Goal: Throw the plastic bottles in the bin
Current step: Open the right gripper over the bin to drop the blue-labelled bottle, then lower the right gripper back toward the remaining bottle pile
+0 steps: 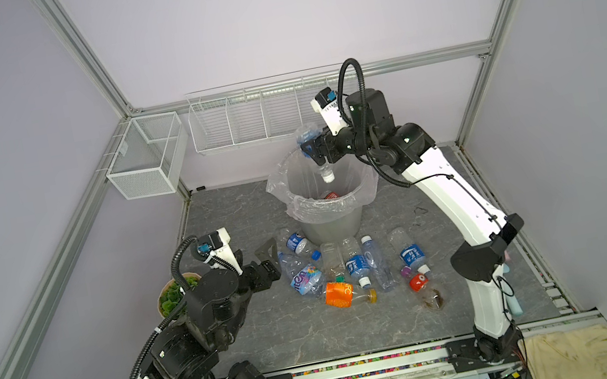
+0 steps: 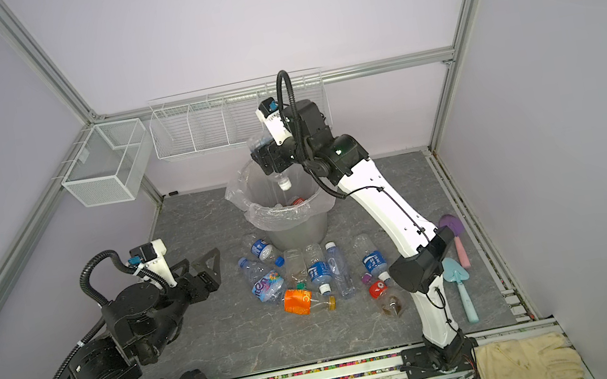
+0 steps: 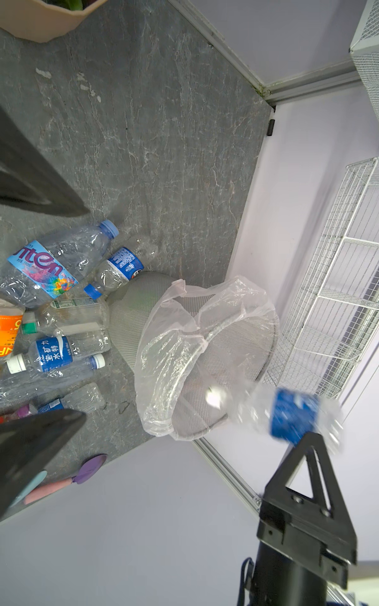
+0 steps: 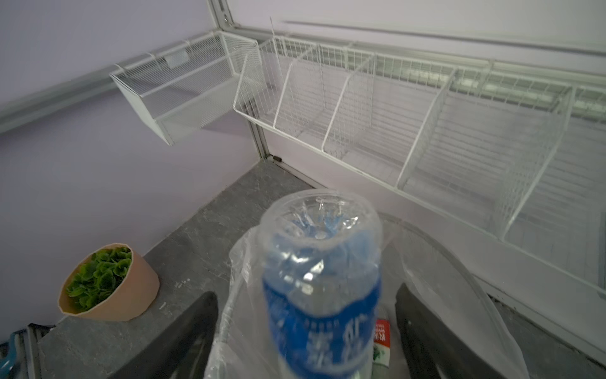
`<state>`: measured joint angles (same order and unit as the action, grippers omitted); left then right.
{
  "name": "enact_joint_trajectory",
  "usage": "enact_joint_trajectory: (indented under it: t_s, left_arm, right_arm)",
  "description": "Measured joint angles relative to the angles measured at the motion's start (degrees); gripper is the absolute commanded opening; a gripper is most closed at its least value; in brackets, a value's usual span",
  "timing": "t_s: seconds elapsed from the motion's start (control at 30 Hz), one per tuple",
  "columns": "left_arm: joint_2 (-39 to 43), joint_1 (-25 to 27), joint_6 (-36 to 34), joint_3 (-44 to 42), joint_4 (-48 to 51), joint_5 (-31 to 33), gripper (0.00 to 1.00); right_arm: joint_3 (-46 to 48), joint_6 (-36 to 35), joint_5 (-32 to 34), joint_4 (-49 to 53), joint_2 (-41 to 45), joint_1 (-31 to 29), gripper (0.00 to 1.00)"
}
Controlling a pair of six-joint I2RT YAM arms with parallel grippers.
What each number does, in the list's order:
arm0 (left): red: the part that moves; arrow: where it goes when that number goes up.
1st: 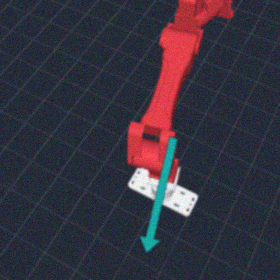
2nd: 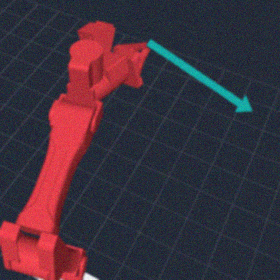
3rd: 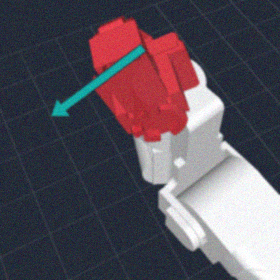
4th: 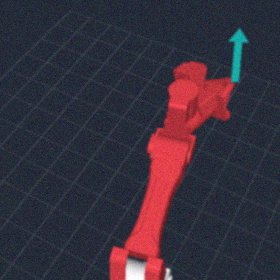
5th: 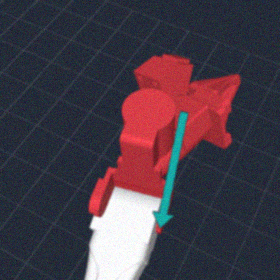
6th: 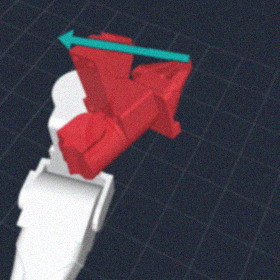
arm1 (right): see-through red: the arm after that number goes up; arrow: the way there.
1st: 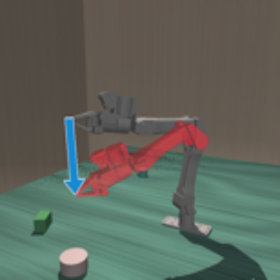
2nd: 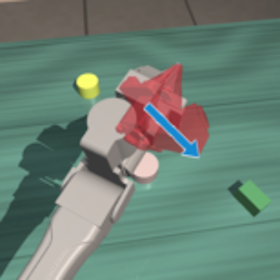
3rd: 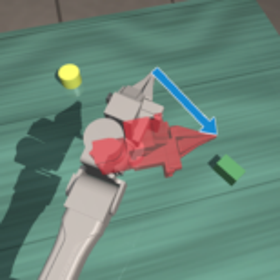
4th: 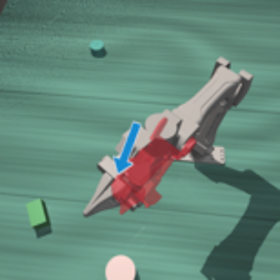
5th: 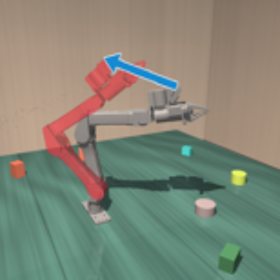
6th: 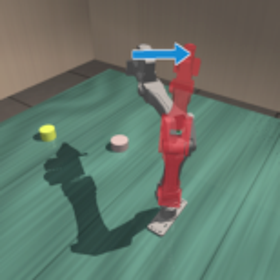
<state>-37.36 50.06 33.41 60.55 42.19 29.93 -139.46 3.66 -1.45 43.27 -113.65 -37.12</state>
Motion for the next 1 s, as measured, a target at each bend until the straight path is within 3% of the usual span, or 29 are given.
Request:
enact_joint_trajectory:
  t_s: [0.13, 0.43, 1.0]
  left_arm:
    - [-0.02, 0.0, -0.02, 0.0, -0.02, -0.02, 0.91]
    - [-2.25, 0.13, -0.02, 0.02, -0.26, -1.55, 0.9]
    - [-4.83, 0.26, -0.02, 0.02, -0.74, -3.06, 0.9]
  right_arm:
    - [11.91, 0.02, 2.12, -1.31, 11.41, -0.52, 0.88]
    - [18.93, 1.31, 4.35, -6.01, 30.05, -0.66, 0.88]
    - [42.77, 12.61, 11.28, 5.16, 39.63, 0.96, 0.88]
